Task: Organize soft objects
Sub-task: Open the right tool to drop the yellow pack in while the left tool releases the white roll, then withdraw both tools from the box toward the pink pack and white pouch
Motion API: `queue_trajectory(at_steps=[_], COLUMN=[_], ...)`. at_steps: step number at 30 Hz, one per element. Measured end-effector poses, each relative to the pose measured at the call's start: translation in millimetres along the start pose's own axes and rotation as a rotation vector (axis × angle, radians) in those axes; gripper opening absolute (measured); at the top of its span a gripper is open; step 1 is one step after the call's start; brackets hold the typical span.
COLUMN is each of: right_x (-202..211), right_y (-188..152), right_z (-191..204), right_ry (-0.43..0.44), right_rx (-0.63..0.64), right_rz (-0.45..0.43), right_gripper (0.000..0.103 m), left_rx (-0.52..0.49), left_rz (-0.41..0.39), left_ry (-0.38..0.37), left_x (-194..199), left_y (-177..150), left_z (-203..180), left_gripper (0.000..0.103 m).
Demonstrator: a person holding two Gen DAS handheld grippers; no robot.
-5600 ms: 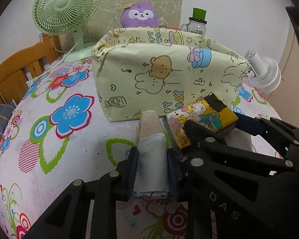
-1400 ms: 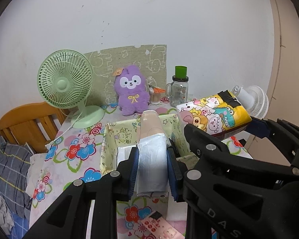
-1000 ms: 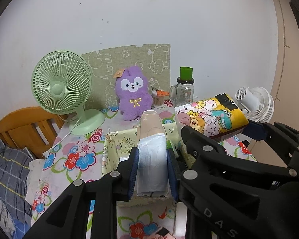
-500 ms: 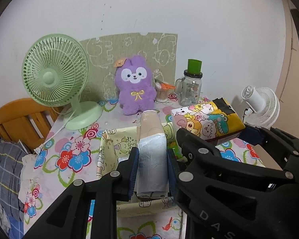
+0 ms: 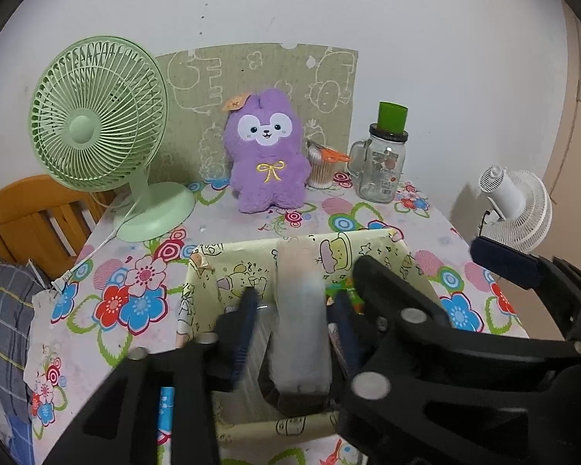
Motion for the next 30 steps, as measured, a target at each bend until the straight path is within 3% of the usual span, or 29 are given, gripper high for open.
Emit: queue_trajectory(at_steps=[2, 8, 17, 30], right_x=[0, 0, 16, 68], right_y=[0, -3, -4, -7], right_z=[-4, -5, -3, -4], right_ry=[-0.021, -0.024, 0.006, 0.022], right_rx=[-0.004, 0.013, -0.011, -0.03], right_rz=[-0.007, 0.009, 0.0, -0.054], right_gripper=[0.093, 0.093, 0.093, 0.093], left_rx=[0.007, 0.019, 0.006, -0.035], left_rz=[-0.001, 0.013, 0.007, -0.047], left_ry=[0.007, 0.005, 0.013, 0.053], left_x=[-4, -12, 2, 51], left_y=[0, -3, -1, -1], left_z=[1, 3, 0, -12], left_gripper=[0.071, 0.089, 0.092, 0.096])
Point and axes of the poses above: each gripper's, at about its wrist camera, not at the fingertips, and x roughly against the way its jaws point, z to its left, y to its top, the point moved 7 cm from there along -x, roughly the way its jaws point, and after that the axes turned 7 degrees about -z, right-handed, at the moved point
